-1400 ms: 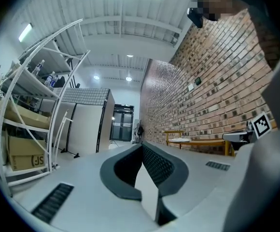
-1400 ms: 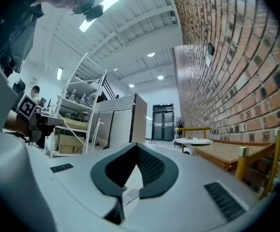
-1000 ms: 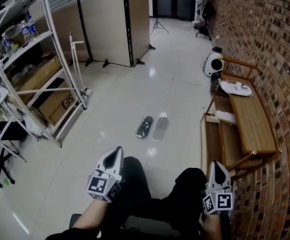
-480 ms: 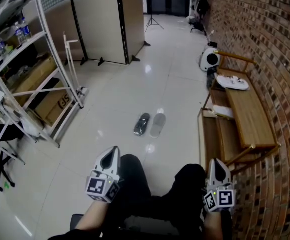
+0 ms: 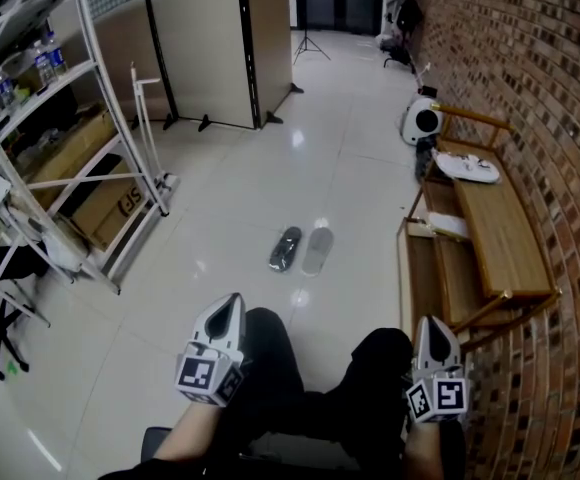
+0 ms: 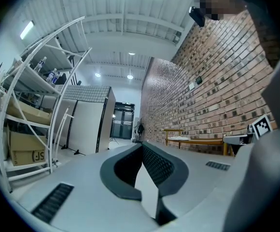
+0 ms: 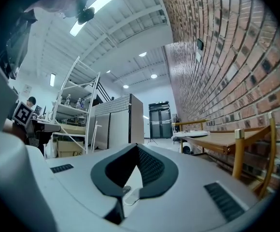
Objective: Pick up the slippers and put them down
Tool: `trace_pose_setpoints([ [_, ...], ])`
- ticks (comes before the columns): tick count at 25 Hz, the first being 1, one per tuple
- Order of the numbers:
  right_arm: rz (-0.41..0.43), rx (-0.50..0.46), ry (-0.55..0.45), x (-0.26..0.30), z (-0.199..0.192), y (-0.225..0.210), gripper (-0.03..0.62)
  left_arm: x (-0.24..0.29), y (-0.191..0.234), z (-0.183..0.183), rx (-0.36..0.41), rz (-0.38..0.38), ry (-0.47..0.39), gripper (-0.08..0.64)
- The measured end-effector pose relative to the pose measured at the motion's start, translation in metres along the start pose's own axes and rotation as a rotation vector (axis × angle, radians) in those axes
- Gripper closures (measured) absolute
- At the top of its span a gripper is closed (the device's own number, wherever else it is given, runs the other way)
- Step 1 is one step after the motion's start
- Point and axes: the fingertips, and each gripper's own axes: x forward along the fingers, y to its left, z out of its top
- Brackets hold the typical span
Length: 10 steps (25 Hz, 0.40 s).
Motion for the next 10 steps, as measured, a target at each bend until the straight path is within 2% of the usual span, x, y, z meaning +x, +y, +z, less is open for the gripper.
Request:
trace_pose_setpoints([
  [6,0.011,0.0,0.004,0.0015,-0.002,0.0031,0.584,-0.0019,0.0045,0.0002,-0.002,0.006,0.006,0.557],
  [10,-0.011,0.007,0.015,0.0013,0.0,0.0025,0.584,-0.0019,0.0045,0.0004,-0.008,0.015,0.012,0.557],
])
